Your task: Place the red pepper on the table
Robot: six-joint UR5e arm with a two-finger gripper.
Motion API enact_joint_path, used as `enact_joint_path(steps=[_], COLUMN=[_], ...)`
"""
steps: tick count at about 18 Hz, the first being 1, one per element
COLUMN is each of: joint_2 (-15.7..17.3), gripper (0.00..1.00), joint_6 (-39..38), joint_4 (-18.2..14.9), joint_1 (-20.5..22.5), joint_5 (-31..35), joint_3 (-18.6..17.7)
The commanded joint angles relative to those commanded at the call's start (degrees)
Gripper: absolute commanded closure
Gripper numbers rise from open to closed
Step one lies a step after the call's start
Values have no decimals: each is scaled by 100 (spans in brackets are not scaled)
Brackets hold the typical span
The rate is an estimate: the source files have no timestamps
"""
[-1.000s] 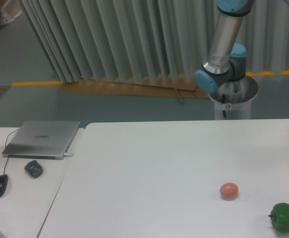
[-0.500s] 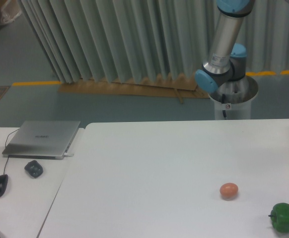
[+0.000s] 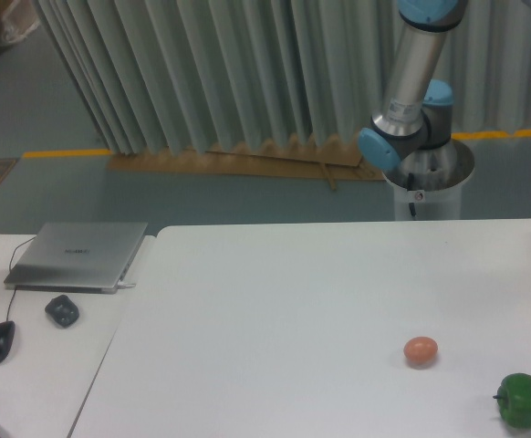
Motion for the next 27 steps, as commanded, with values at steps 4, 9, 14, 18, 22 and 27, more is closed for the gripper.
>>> enact_joint_path(steps=[4, 9, 14, 18, 22, 27], joint_2=[-26, -61, -97, -88, -97, -79], gripper=[0, 0, 27, 51, 52, 65], joint_6=[-36, -290, -361, -256, -220, -220], joint_4=[17, 79, 106, 79, -17, -140], joint_1=[-17, -79, -114, -97, -97, -105], joint_5=[-9, 9, 17, 70, 140, 141], joint_3=[-9, 0, -9, 78, 210, 237])
